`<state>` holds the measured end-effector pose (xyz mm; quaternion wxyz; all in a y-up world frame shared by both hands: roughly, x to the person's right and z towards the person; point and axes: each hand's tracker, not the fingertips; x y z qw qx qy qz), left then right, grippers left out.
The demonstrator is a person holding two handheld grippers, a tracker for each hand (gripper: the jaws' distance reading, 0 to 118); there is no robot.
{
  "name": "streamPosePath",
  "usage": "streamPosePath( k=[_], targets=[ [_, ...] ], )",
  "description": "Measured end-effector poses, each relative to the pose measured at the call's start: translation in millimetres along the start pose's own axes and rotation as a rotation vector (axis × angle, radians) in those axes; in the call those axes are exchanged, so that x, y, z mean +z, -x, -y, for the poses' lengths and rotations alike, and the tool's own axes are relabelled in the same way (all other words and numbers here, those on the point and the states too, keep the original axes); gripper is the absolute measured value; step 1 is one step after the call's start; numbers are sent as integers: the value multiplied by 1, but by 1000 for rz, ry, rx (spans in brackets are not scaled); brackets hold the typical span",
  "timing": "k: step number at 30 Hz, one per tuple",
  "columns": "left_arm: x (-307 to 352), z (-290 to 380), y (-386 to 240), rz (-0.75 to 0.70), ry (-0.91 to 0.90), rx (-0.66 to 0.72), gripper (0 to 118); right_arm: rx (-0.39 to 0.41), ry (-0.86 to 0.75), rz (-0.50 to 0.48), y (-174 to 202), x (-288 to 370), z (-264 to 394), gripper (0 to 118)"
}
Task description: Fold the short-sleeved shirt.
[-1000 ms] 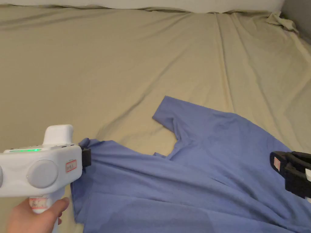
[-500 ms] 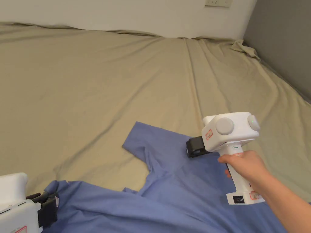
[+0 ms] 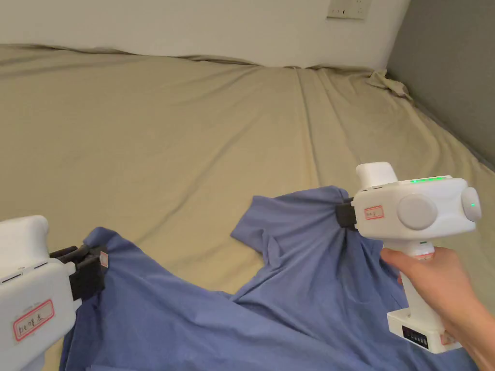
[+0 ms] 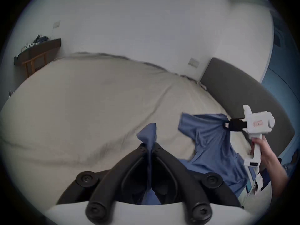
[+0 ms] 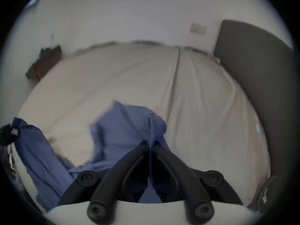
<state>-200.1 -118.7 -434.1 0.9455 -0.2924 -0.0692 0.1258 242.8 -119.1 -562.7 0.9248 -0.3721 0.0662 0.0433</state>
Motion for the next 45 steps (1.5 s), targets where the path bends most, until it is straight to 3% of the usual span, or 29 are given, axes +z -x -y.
streamPosePath(
  k=[10,13,16,20,25,29,34,35,39,45],
  targets=[
    [167,-146,-38,28,-464,-189,1,-101,-606,73,-43,298,-50,5],
    [240,-184,-72,10,-568,-223,1,-93,-755,73,-33,381,-63,5],
    [298,-216,-78,-13,-691,-256,1,-94,-872,75,-34,439,-75,5],
    [354,-251,-84,-64,-762,-290,1,-81,-967,7,-26,487,-93,5],
    [375,-276,-79,-100,-779,-291,1,-61,-1005,-2,-20,502,-115,5],
    [362,-298,-69,-139,-766,-286,1,-51,-986,-9,-16,478,-151,5],
    [311,-354,-55,-191,-696,-303,1,-41,-912,-28,0,433,-215,5],
    [298,-365,-51,-204,-682,-308,1,-50,-901,-29,-20,421,-233,5],
    [250,-411,-38,-246,-661,-305,1,-21,-899,2,-12,393,-283,5],
    [196,-437,-11,-208,-660,-213,1,20,-888,14,-3,348,-324,5]
  ],
)
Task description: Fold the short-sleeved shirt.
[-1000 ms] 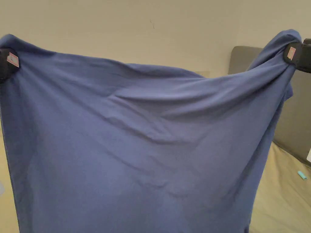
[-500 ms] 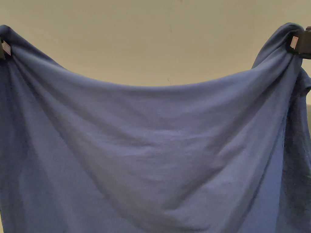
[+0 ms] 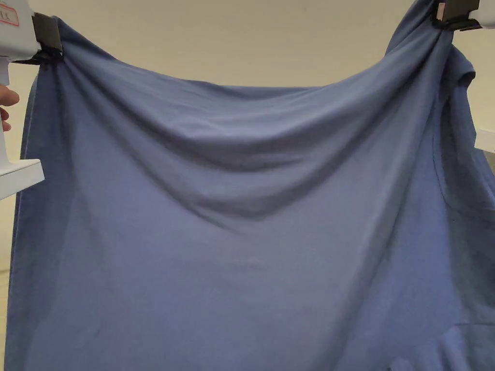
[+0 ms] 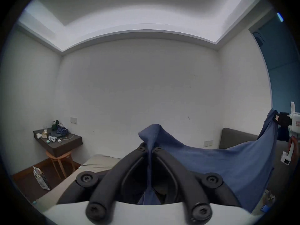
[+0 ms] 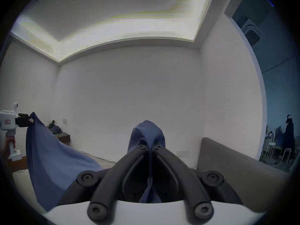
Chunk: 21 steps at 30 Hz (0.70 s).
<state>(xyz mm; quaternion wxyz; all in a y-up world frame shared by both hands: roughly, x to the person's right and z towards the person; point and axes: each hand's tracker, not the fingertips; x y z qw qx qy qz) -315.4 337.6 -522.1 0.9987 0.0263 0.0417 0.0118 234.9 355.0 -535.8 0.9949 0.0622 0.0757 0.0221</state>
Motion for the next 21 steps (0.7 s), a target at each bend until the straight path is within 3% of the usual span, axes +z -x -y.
streamPosePath(
  k=[6,13,14,16,21],
  targets=[
    [-46,64,2,-2,29,-11,1,38,53,-10,8,-30,60,5],
    [-70,201,-15,34,211,40,1,-74,227,-27,-6,-41,203,5],
    [-72,221,-20,41,249,52,1,-106,259,-34,-28,-66,227,5],
    [-74,255,-26,43,304,66,1,-119,294,-17,-31,-65,264,5],
    [-85,288,-16,67,352,72,1,-161,340,-11,-37,-48,299,5]
  ],
)
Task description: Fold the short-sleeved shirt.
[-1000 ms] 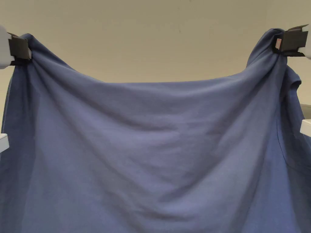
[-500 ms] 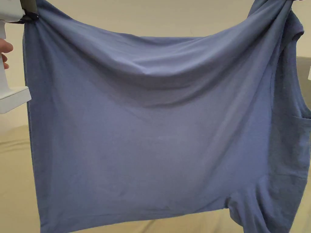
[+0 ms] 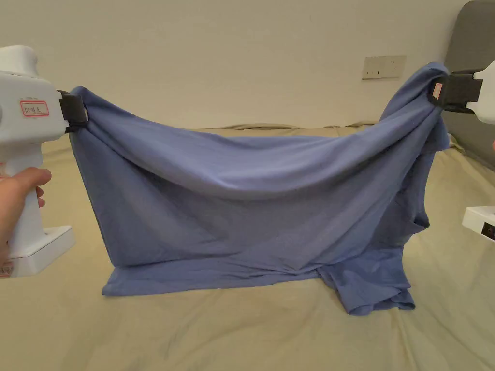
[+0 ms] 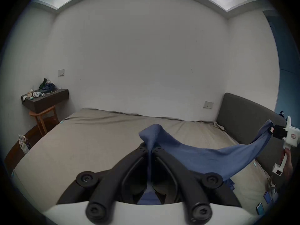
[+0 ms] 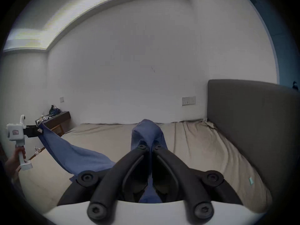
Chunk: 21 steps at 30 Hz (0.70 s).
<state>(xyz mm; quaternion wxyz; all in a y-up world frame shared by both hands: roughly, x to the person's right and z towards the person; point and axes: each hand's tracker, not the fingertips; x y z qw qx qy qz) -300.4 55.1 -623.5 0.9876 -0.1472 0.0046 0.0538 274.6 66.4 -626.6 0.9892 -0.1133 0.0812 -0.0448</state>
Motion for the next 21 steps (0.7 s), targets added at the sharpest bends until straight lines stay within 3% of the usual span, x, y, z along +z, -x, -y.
streamPosePath(
  k=[3,7,14,21],
  targets=[
    [20,21,0,20,3,-20,1,-5,4,8,-2,21,27,5],
    [68,85,-7,38,46,-35,1,-83,52,14,-2,70,93,5],
    [153,204,11,46,164,80,1,-179,163,24,7,162,214,5],
    [249,251,21,19,210,101,1,-189,178,61,13,274,270,5]
  ],
)
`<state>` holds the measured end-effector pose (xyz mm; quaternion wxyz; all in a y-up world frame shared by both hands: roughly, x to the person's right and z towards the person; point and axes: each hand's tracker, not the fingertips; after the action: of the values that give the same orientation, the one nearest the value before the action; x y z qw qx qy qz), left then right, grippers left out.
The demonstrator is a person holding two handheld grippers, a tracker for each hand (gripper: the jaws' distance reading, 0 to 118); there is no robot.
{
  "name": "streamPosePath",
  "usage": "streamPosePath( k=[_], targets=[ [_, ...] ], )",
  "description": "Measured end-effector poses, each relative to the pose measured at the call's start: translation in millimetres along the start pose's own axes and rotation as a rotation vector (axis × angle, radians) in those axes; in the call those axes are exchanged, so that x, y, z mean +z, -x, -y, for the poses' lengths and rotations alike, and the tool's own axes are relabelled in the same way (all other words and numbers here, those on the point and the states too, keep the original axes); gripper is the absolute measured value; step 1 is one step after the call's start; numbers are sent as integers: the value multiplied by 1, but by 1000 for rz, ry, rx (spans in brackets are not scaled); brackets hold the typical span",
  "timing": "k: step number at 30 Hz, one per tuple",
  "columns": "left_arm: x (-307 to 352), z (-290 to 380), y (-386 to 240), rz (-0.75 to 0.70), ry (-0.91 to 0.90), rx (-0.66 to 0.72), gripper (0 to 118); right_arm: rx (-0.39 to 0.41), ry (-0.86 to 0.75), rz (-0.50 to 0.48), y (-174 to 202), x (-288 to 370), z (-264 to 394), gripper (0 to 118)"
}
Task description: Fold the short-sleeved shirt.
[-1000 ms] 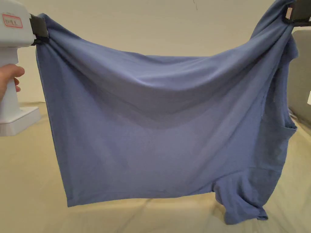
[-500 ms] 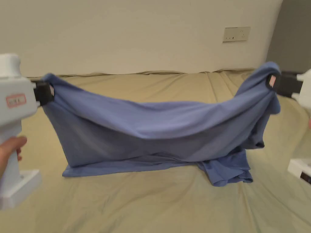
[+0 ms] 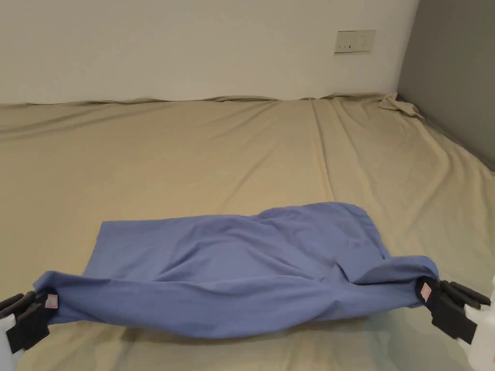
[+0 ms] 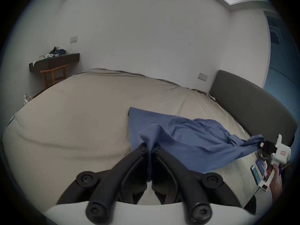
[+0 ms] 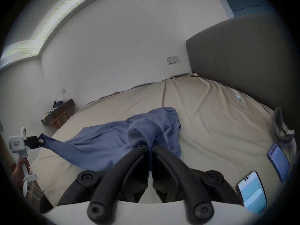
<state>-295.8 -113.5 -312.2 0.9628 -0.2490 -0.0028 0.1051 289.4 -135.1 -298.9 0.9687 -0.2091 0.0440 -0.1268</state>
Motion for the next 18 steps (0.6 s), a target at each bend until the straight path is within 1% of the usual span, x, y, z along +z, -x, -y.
streamPosePath(
  k=[4,7,9,10,12,13,18],
  targets=[
    [52,25,5,-16,30,-32,1,-6,-9,16,-7,63,15,5],
    [78,47,12,-20,50,-26,1,-13,5,41,-17,101,30,5],
    [88,68,4,-50,115,-71,1,2,53,58,-28,117,45,5],
    [88,78,4,-62,153,-95,1,18,85,77,-29,121,52,5],
    [82,100,4,-74,222,-100,1,41,147,93,-30,121,68,5],
    [76,110,5,-86,247,-99,1,40,162,95,-29,118,73,5],
    [60,122,6,-98,296,-102,2,97,215,115,-28,97,87,5]
  ],
)
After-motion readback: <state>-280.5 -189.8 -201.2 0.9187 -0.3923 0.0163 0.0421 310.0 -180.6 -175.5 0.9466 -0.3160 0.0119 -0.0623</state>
